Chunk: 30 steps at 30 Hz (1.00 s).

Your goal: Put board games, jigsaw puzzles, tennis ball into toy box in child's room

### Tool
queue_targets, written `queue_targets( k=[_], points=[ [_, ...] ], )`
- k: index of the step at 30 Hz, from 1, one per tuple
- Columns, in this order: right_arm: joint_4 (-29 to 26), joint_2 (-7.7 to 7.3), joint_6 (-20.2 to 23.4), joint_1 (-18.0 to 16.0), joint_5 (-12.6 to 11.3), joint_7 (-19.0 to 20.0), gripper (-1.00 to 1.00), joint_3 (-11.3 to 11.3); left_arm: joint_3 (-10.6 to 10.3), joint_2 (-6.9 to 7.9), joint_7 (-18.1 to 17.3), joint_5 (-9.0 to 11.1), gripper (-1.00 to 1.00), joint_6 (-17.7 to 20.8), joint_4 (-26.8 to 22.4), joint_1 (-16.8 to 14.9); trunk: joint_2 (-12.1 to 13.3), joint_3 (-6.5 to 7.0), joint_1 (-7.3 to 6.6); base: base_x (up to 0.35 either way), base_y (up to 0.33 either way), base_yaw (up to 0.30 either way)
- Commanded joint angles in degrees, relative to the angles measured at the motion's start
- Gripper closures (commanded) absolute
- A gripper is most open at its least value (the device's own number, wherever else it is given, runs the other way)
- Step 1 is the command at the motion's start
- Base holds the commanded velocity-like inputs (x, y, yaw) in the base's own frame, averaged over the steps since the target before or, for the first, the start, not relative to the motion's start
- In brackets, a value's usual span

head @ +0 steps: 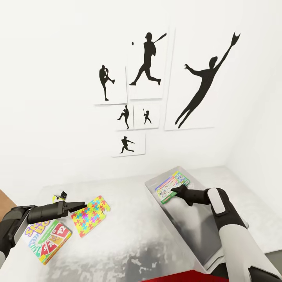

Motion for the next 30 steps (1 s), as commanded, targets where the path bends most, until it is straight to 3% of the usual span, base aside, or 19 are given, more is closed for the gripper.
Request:
queue_targets(
  k=[1,3,4,30],
  points=[
    [-0.01,0.0,0.27,-0.06,0.51,0.59,1.0,-0.18,-0.02,0.01,-0.21,-0.01,-1.0,0.62,-0.01,-0.04,-0.12,-0.12,0.03,0.0,0.0,0.0],
    [-0.01,-0.02,0.27,-0.09,0.51,0.59,1.0,-0.2,-0.02,0.01,-0.21,-0.01,-1.0,0.63,-0.01,-0.04,-0.12,-0.12,0.03,0.0,0.0,0.0],
    [-0.01,-0.03,0.27,-0.11,0.51,0.59,-1.0,-0.2,-0.02,0.01,-0.21,-0.02,-1.0,0.64,-0.01,-0.04,-0.12,-0.12,0.03,0.0,0.0,0.0],
    [-0.27,-0.3,0.27,-0.83,0.51,0.8,-1.0,-0.29,-0.02,0.04,-0.21,-0.02,-1.0,0.63,-0.01,-0.04,-0.12,-0.09,0.03,0.0,0.0,0.0]
  ],
)
